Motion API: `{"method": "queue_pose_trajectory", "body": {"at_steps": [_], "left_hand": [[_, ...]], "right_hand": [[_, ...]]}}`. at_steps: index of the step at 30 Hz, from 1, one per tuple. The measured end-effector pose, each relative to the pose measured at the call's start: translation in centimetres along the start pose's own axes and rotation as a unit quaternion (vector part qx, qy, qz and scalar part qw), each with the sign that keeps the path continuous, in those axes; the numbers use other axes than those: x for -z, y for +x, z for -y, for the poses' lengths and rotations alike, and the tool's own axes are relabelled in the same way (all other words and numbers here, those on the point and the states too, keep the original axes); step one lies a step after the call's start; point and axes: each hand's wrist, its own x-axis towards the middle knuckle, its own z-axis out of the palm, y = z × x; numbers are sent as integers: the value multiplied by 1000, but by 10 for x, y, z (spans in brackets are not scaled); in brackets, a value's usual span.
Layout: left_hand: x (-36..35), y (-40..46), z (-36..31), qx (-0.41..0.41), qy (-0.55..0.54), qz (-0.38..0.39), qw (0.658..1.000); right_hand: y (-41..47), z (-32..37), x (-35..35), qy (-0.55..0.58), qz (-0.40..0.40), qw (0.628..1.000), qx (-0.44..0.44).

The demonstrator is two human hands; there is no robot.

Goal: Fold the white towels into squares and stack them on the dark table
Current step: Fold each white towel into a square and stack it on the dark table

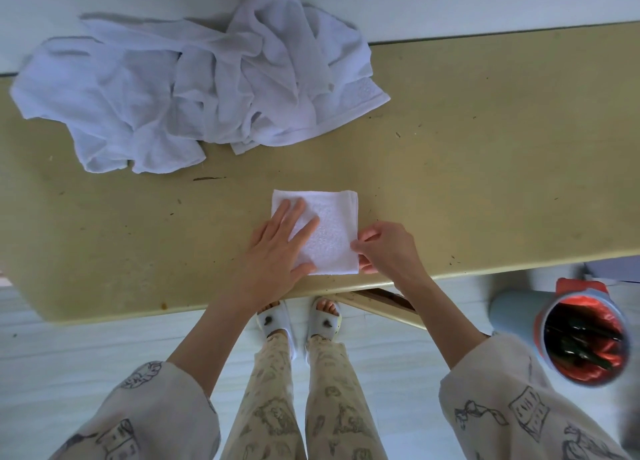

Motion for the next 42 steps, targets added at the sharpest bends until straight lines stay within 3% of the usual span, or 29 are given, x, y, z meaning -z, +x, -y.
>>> {"method": "queue_pose_trajectory", "body": {"at_steps": [5, 12, 23, 30, 33, 36, 42], "left_hand": [[5, 2, 0, -8, 4, 39, 999], [1, 2, 1, -19, -1, 16, 1000], [-5, 0, 10, -33, 20, -88, 995], [-4, 3, 27, -41, 55, -29, 997], [0, 7, 29, -60, 88, -15, 994], [2, 10, 35, -78, 92, -8, 993], [1, 12, 44, -90, 144, 1, 986]], "right_hand": [[-2, 8, -10, -55, -63, 995, 46], [18, 20, -21, -43, -142, 986, 74], [17, 14, -23, -38, -138, 983, 116], [12, 14, -25, -71, -148, 979, 120], [6, 7, -40, -269, -229, 910, 218], [10, -7, -58, -392, -201, 846, 301], [27, -31, -60, -402, -158, 843, 320]]}}
